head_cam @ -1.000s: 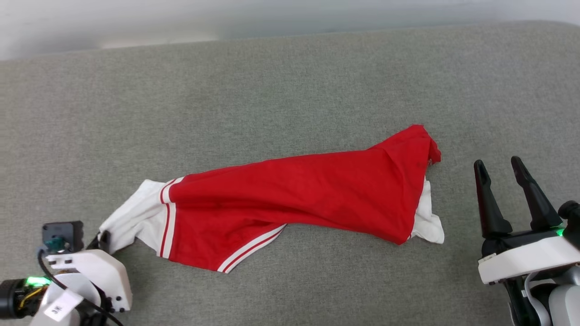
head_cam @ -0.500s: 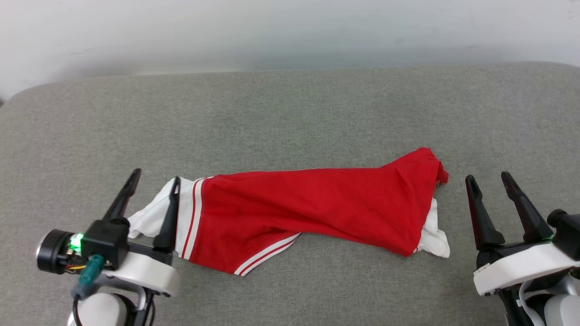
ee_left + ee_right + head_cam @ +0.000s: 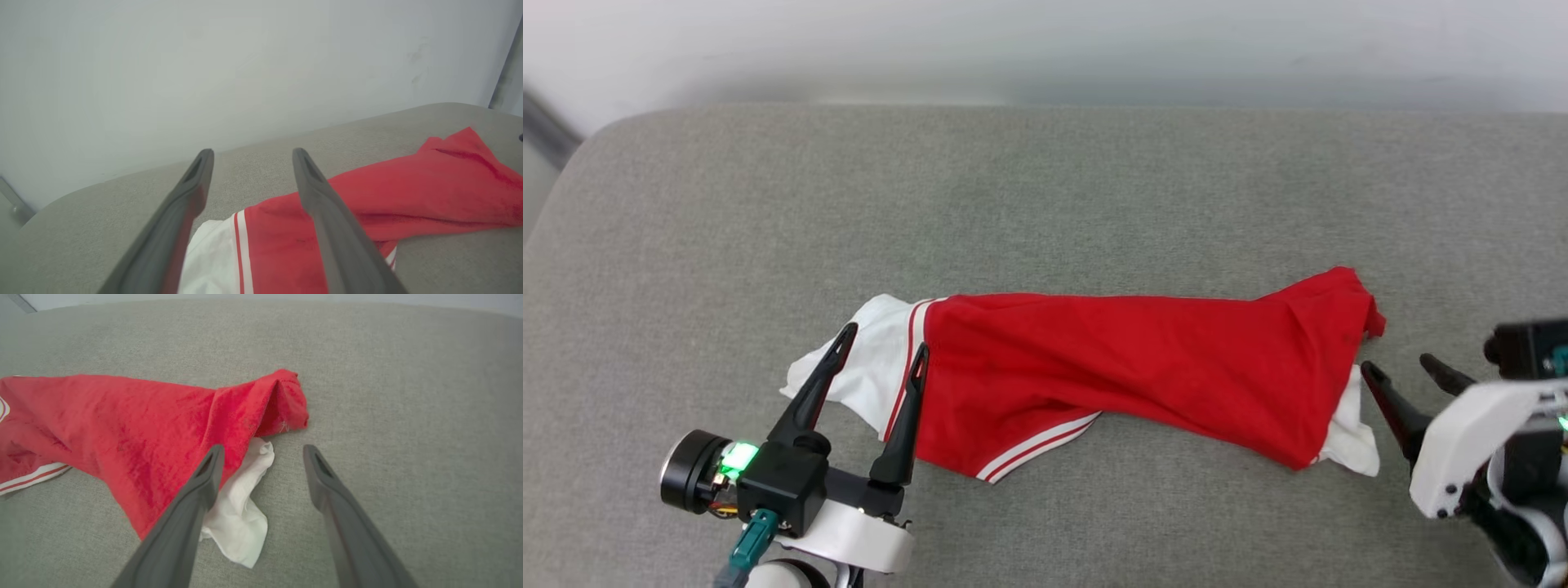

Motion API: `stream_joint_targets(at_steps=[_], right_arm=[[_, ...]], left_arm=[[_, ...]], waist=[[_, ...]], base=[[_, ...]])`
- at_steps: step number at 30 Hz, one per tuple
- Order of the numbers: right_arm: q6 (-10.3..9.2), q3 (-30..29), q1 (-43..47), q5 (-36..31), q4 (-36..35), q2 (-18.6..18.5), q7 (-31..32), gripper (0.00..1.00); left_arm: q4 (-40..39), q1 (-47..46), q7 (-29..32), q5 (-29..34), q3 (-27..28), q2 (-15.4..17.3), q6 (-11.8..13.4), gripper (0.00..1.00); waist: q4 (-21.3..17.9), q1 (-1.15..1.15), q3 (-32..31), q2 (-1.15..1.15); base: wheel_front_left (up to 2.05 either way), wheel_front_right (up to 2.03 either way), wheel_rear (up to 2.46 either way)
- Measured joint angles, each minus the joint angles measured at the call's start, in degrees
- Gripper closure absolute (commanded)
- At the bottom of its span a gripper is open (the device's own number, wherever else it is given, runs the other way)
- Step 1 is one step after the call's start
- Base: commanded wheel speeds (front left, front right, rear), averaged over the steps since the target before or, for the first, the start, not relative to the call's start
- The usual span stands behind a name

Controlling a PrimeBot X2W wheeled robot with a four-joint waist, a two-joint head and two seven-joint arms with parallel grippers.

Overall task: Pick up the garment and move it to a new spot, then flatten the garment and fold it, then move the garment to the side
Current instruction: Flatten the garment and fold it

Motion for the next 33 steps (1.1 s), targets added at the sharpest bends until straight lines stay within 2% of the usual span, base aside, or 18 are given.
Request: stream_joint_targets(at_steps=[5, 8, 12, 18, 19, 20, 27, 29, 33], right_arm=[[0.01, -0.7, -6.6, 3.6, 0.1, -0.4, 15.4, 0.00], [0.01, -1.5, -9.1, 4.0, 1.3, -0.5, 20.8, 0.00], [0.01, -3.5, -11.6, 3.2, 3.8, -0.3, 24.4, 0.00], [0.01, -4.3, -14.4, 1.8, 5.9, -0.1, 23.3, 0.00], [0.01, -4.1, -14.8, 1.5, 6.3, -0.1, 23.0, 0.56], [0.01, -3.6, -15.1, 1.2, 6.5, -0.3, 22.4, 1.00], [0.01, -1.7, -16.1, 0.8, 7.1, -0.9, 18.1, 1.00], [0.01, -1.0, -16.6, 1.3, 5.0, -1.1, 15.8, 1.00], [0.01, 0.2, -17.1, 2.4, 1.1, -1.5, 15.0, 1.00]], left_arm=[[1.0, -1.2, 0.0, 0.5, -0.3, -1.0, -0.8, 0.00], [1.3, -1.7, 0.0, 0.9, -0.6, -1.9, -1.3, 0.00], [1.6, -2.9, 0.0, 1.4, -0.9, -2.7, -1.9, 0.00], [1.7, -3.8, 0.0, 2.1, -0.8, -4.0, -2.5, 0.00], [1.8, -3.8, 0.0, 2.1, -0.7, -4.1, -2.5, 0.00], [1.9, -3.8, 0.0, 2.1, -0.6, -4.1, -2.6, 0.00], [2.3, -4.0, 0.0, 2.5, 0.5, -4.3, -3.1, 0.00], [2.5, -3.9, 0.0, 2.5, 0.7, -4.4, -3.3, 0.00], [2.6, -3.6, 0.0, 2.6, 0.7, -4.7, -3.7, 0.00]], waist=[[1.7, 0.00, 1.9, 0.00], [2.9, 0.00, 3.1, 0.00], [4.8, 0.00, 4.7, 0.00], [7.3, 0.00, 6.8, 0.00], [7.6, 0.00, 7.1, 0.00], [7.9, 0.00, 7.3, 0.00], [8.2, 0.00, 7.0, 0.00], [8.0, 0.00, 6.0, 0.00], [7.7, 0.00, 4.8, 0.00]], base=[[0.00, 0.00, 0.00], [0.00, 0.00, 0.00], [0.00, 0.00, 0.00], [0.00, 0.00, 0.00], [0.00, 0.00, 0.00], [0.00, 0.00, 0.00], [0.00, 0.00, 0.00], [0.00, 0.00, 0.00], [0.00, 0.00, 0.00]])
